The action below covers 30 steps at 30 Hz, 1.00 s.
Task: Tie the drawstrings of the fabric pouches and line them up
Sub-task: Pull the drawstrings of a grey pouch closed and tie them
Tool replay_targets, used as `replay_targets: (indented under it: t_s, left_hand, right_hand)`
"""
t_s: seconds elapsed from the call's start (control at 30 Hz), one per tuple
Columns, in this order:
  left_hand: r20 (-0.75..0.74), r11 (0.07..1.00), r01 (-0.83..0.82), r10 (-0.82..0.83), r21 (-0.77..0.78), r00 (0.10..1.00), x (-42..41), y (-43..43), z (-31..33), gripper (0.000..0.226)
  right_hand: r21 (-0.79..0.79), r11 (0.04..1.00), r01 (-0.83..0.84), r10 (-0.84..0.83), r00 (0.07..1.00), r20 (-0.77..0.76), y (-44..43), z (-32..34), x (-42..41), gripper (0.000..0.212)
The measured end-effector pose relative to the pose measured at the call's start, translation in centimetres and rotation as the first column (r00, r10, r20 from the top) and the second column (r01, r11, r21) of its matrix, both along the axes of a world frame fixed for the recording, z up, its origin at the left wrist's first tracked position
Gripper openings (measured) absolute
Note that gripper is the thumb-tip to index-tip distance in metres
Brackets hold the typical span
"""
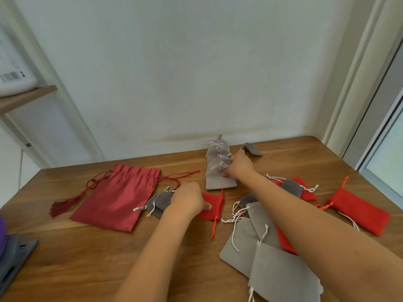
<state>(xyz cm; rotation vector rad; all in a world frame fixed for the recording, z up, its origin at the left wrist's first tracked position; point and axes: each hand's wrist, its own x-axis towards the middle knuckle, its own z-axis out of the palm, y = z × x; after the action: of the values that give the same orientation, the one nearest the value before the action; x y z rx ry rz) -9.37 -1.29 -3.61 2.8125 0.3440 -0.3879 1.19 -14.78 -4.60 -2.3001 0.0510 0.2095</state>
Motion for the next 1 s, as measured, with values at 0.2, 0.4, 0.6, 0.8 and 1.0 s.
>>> replay_targets:
  t_s: [0.2,0.4,0.6,0.8,1.0]
  left_hand:
    - [0.045,0.999,-0.028,0.028,-0.015,0.999,-0.6,0.1,0.0,0.057]
    - [0.104,0.995,-0.046,0.056,-0.093,0.993,-1.4,0.2,1.5,0.028]
    - [0.49,0.941,0.152,0.017,-0.301,0.871,-4.2,-0.8,3.2,0.008]
    - [0.22,0.855,0.44,-0.39,-0.274,0.894,-7.4,-2.9,2.5,0.025]
    - [0.096,0.92,0.38,-0.371,-0.092,0.924,-7.9,-3.6,1.6,0.035]
  right_hand:
    - [0.151,0.988,-0.021,0.016,0.999,0.035,-0.7,-0.1,0.5,0.043]
    - [0.077,0.992,-0.1,0.096,0.993,0.063,-2.4,0.7,0.8,0.049]
    - [-0.005,0.926,-0.376,0.377,0.926,0.02,-5.4,3.2,-2.2,0.027]
    - [-0.101,0.707,-0.7,0.704,0.71,0.002,-8.2,6.2,-10.6,0.033]
    - [-0.337,0.468,-0.817,0.833,0.535,-0.139,-9.9,4.0,-14.4,0.051]
